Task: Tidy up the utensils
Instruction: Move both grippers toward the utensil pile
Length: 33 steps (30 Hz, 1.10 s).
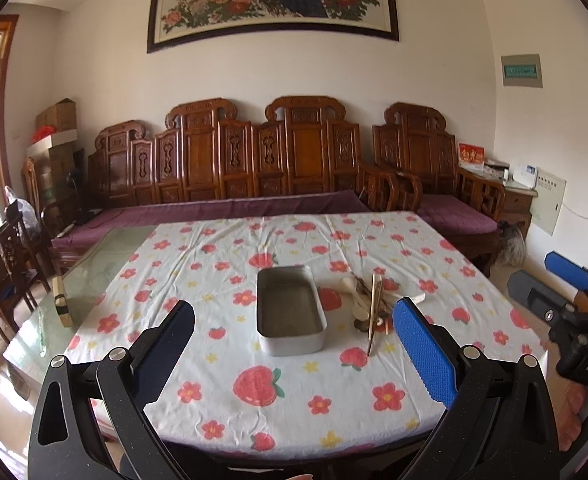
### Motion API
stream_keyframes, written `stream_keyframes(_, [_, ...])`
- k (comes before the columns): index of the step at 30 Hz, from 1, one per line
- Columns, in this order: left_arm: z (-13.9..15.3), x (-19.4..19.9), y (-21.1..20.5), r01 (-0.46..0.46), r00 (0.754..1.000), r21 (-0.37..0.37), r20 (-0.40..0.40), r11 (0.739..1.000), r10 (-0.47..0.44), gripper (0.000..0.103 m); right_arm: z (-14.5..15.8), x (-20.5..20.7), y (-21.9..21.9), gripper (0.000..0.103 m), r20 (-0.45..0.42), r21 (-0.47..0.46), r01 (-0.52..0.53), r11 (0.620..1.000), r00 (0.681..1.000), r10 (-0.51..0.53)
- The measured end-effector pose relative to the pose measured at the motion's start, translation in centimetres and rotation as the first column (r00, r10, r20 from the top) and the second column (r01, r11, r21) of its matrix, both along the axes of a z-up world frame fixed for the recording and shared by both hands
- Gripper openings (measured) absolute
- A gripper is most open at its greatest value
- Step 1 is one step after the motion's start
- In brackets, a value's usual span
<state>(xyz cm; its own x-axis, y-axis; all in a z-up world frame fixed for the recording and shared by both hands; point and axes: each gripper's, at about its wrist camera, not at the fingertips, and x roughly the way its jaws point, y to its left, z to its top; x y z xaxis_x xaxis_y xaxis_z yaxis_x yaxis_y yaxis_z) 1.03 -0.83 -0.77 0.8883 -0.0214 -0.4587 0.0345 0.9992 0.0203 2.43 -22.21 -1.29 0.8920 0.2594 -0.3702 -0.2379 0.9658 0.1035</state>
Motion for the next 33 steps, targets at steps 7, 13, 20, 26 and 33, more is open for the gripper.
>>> stream_keyframes(7, [-2.6,1.7,0.1,0.015,0.997,0.018,-0.078,1.000,-0.014,0.097,-1.6,1.3,-0.2,0.100,-0.037,0.008,-0.021,1.000,0.999,0.022])
stream_keyframes(13, [-4.5,3.7,-0.2,0.043,0.990,0.031,-0.139,0.999,-0.038,0.097,-3.1,3.4,-0.1,0.100,-0.071,-0.011,-0.053,0.999,0.996,0.052])
stream_keyframes(20, [-6.8,6.2,-0.8,0.101,0.977,0.020,-0.192,0.995,-0.096,0.097,-5.2,7.7,-0.8,0.090,-0.127,-0.059,-0.086,0.995,0.989,0.078])
stream_keyframes(26, [-8.6,8.3,-1.8,0.159,0.963,0.019,-0.224,0.987,-0.151,0.097,-8.2,12.3,-2.1,0.079,-0.204,-0.093,-0.093,0.991,0.976,0.072])
stream_keyframes(33, [-10.5,11.1,-3.0,0.218,0.941,-0.011,-0.262,0.976,-0.213,0.096,-12.2,17.0,-3.6,0.073,-0.292,-0.140,-0.104,0.985,0.955,0.059])
